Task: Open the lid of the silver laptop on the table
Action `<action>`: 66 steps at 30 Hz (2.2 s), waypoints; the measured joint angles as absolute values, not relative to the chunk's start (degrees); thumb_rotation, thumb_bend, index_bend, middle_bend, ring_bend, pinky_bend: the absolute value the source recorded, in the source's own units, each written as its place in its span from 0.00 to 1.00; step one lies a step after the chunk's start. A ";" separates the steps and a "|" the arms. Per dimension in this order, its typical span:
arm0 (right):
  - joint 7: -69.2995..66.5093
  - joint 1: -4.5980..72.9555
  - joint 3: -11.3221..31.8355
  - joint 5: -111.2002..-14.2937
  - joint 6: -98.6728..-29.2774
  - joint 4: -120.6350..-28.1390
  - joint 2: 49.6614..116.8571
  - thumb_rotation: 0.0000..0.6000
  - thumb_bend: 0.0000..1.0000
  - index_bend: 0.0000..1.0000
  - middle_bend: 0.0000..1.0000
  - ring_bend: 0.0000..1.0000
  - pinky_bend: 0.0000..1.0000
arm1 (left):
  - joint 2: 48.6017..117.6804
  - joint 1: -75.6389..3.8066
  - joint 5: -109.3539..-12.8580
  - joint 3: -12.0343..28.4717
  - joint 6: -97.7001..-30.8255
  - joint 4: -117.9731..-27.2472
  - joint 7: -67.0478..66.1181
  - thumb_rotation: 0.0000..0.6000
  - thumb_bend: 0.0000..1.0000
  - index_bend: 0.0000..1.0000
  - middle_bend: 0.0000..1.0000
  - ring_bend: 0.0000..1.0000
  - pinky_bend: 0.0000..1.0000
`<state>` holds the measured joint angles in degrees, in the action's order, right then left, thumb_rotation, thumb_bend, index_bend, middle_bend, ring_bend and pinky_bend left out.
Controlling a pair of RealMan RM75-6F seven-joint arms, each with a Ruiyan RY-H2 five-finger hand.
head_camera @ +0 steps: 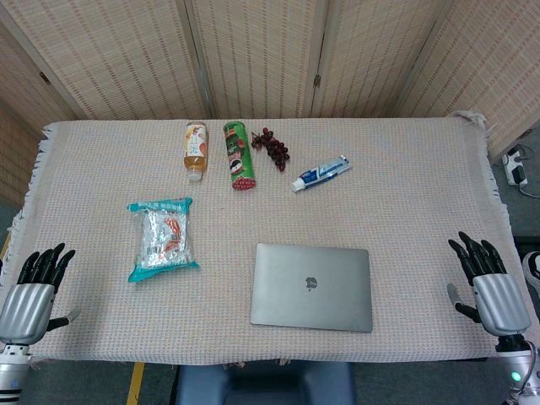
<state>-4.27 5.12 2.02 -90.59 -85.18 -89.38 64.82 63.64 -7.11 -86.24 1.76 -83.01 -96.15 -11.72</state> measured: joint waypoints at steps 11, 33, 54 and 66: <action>-6.11 6.32 0.97 -94.19 -84.71 -89.75 64.67 1.00 0.49 0.00 0.00 0.08 0.00 | 64.86 -6.80 -88.34 1.98 -85.63 -94.41 -9.56 1.00 0.19 0.08 0.05 0.02 0.00; -3.81 22.18 -2.55 -107.80 -67.97 -89.78 74.55 1.00 0.46 0.00 0.00 0.08 0.00 | 63.87 -6.57 -89.49 1.32 -85.67 -95.38 -8.79 1.00 0.19 0.09 0.05 0.03 0.00; 1.73 28.65 -4.90 -104.43 -58.03 -82.75 87.84 1.00 0.25 0.00 0.00 0.00 0.00 | 65.06 -7.03 -88.45 1.22 -84.08 -93.12 -7.14 1.00 0.19 0.09 0.05 0.03 0.00; 2.71 30.72 -4.04 -101.57 -57.18 -80.36 90.39 1.00 0.25 0.00 0.00 0.00 0.00 | 65.24 -6.81 -88.03 1.11 -84.06 -92.10 -5.93 1.00 0.19 0.08 0.05 0.03 0.00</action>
